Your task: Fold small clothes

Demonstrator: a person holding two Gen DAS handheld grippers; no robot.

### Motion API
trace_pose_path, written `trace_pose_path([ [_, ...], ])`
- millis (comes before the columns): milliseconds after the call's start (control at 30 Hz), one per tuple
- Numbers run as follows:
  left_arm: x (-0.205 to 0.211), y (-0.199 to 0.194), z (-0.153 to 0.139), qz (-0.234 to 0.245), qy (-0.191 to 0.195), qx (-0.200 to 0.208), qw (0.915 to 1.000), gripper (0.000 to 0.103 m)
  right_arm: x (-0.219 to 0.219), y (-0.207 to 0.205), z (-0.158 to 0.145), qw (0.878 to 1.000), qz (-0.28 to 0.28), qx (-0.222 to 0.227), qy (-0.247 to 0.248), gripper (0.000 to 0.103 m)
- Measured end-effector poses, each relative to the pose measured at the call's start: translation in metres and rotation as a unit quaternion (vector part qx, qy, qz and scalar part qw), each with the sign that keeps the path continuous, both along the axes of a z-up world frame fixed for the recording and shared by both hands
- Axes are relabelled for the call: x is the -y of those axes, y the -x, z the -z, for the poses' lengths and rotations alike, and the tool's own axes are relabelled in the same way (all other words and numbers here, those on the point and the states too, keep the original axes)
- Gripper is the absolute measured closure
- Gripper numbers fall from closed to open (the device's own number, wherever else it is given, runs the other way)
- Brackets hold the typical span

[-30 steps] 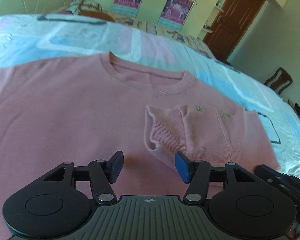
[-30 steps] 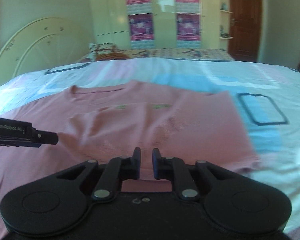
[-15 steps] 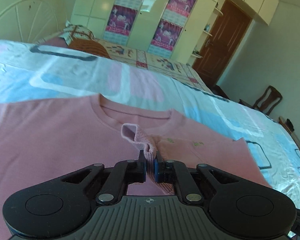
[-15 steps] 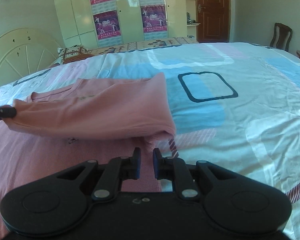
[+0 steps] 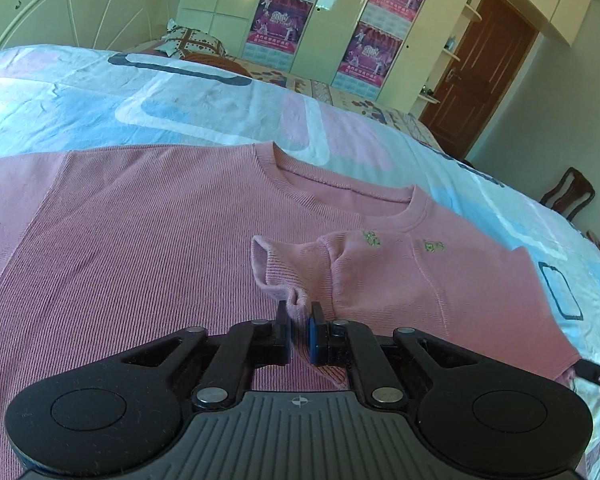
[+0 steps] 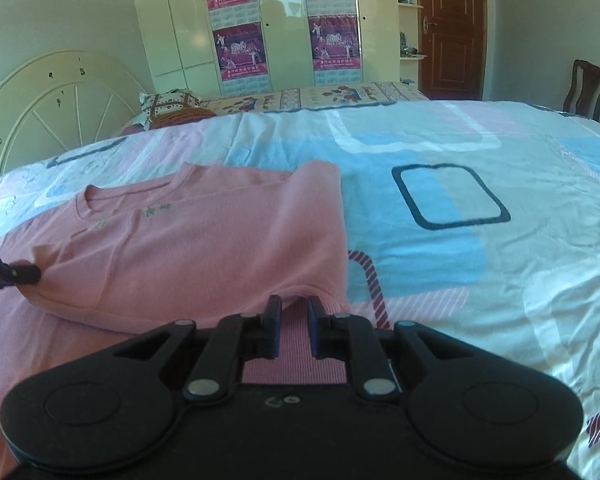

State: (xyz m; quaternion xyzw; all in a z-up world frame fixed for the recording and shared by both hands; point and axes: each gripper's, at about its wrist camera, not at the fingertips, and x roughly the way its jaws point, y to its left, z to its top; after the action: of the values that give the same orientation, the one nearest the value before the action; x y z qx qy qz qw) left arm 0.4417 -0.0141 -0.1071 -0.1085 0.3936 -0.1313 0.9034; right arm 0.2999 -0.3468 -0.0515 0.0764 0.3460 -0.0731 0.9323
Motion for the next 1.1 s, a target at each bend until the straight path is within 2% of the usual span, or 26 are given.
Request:
trace_pose_path([
  [67,0.001,-0.003,0.002,0.003,-0.002,-0.006,1.0,0.09,0.002,0.001,-0.006,1.0,0.004,0.014,-0.002,0.084],
  [133,0.004,-0.005,0.005,0.004,-0.007,-0.011,0.9999,0.059,0.006,-0.002,-0.007,1.0,0.012,0.017,-0.002,0.08],
  [200,0.007,-0.006,0.007,0.008,-0.009,-0.008,0.9999,0.059,0.012,-0.008,-0.004,1.0,0.023,0.014,-0.006,0.082],
  [233,0.008,-0.007,0.007,0.015,-0.013,-0.006,0.9998,0.088,0.016,-0.012,-0.001,0.999,0.028,0.013,-0.009,0.085],
  [267,0.008,-0.007,0.005,0.02,-0.01,0.0,0.9998,0.096,0.018,-0.016,0.003,0.999,0.028,0.008,-0.015,0.091],
  [300,0.004,-0.005,0.0,0.013,0.006,0.015,0.9998,0.097,0.02,-0.02,0.009,1.0,0.022,-0.001,-0.022,0.094],
  [333,0.001,-0.003,-0.006,0.006,0.011,0.031,0.9995,0.097,0.02,-0.024,0.016,0.999,0.015,-0.013,-0.029,0.099],
  [400,-0.003,-0.001,-0.011,-0.001,0.004,0.044,0.999,0.097,0.016,-0.028,0.029,0.999,0.0,-0.035,-0.036,0.1],
  [533,-0.005,-0.005,-0.002,0.001,-0.01,0.026,0.9996,0.097,0.013,-0.023,0.027,0.999,0.005,-0.026,-0.025,0.102],
  [567,-0.006,-0.005,-0.001,-0.001,-0.008,0.025,0.9997,0.097,0.014,-0.019,0.023,1.0,0.008,-0.018,-0.021,0.098],
  [667,-0.008,-0.006,-0.007,0.0,-0.002,0.04,0.9992,0.097,0.014,-0.016,0.016,1.0,0.009,-0.005,-0.01,0.094],
  [800,-0.01,-0.009,-0.014,0.005,-0.009,0.055,0.9984,0.097,0.022,-0.02,0.018,1.0,0.004,-0.01,-0.02,0.097],
  [867,-0.011,-0.012,-0.008,0.004,-0.012,0.044,0.999,0.097,0.021,-0.025,0.029,0.999,-0.006,-0.04,-0.012,0.102],
  [1000,-0.011,-0.008,0.014,0.014,-0.026,0.022,0.9993,0.097,0.017,-0.024,0.028,0.999,-0.021,-0.043,0.005,0.102],
  [1067,-0.015,-0.005,0.015,0.009,-0.021,0.028,0.9993,0.093,0.018,-0.023,0.028,0.999,-0.028,-0.045,0.004,0.102],
  [1100,-0.017,-0.004,0.013,-0.002,-0.027,0.028,0.9992,0.084,0.019,-0.023,0.027,0.998,-0.034,-0.048,0.005,0.102],
])
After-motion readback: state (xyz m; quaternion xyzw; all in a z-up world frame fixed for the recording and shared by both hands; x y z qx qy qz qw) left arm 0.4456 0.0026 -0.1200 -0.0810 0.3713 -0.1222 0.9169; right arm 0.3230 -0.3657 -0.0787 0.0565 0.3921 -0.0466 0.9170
